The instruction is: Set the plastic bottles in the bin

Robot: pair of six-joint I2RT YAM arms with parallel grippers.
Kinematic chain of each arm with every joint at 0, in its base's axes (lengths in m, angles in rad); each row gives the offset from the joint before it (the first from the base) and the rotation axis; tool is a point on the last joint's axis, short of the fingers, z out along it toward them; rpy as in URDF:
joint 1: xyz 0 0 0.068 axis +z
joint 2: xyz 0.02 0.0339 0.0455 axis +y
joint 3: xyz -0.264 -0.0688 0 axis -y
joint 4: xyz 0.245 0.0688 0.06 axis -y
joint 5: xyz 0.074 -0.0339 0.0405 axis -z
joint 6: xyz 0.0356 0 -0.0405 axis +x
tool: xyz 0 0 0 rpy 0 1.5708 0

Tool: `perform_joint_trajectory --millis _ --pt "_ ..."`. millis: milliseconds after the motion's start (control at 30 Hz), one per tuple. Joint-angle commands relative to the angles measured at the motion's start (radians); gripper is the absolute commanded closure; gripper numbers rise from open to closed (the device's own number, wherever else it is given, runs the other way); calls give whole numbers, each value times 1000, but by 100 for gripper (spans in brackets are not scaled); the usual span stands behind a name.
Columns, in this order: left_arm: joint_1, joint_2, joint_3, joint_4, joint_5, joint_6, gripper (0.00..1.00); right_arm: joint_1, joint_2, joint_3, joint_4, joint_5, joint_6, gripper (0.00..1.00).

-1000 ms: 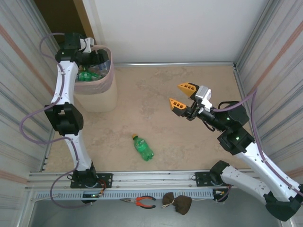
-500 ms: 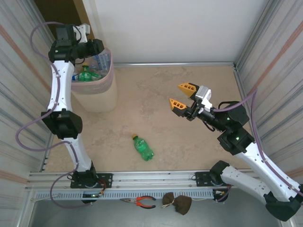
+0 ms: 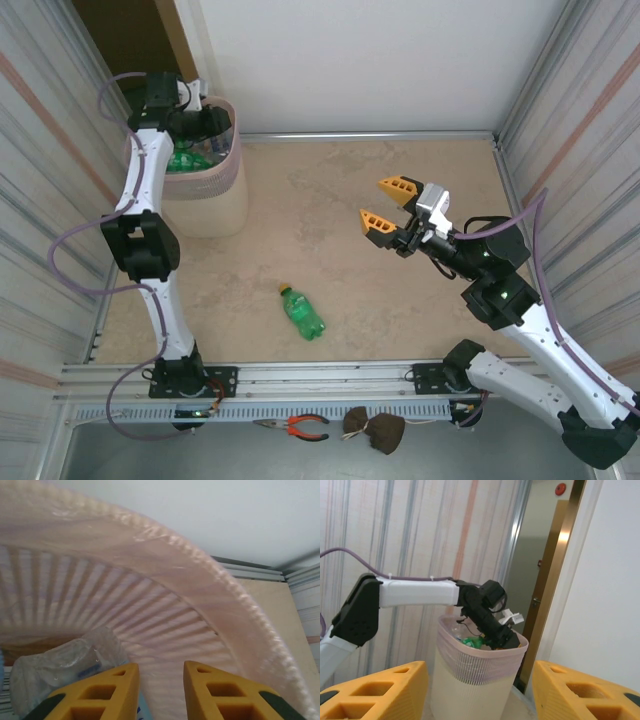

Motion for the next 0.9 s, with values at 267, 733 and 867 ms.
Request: perform_joint_trajectory --millis 267,733,867 --pt "14 -74 27 39 65 -29 70 6 -16 -5 0 14 13 44" --pt "-15 -245 50 -64 -11 46 68 7 -11 -8 2 15 12 43" --pt "-45 -314 20 -115 -44 85 67 7 -6 -9 -3 18 10 43"
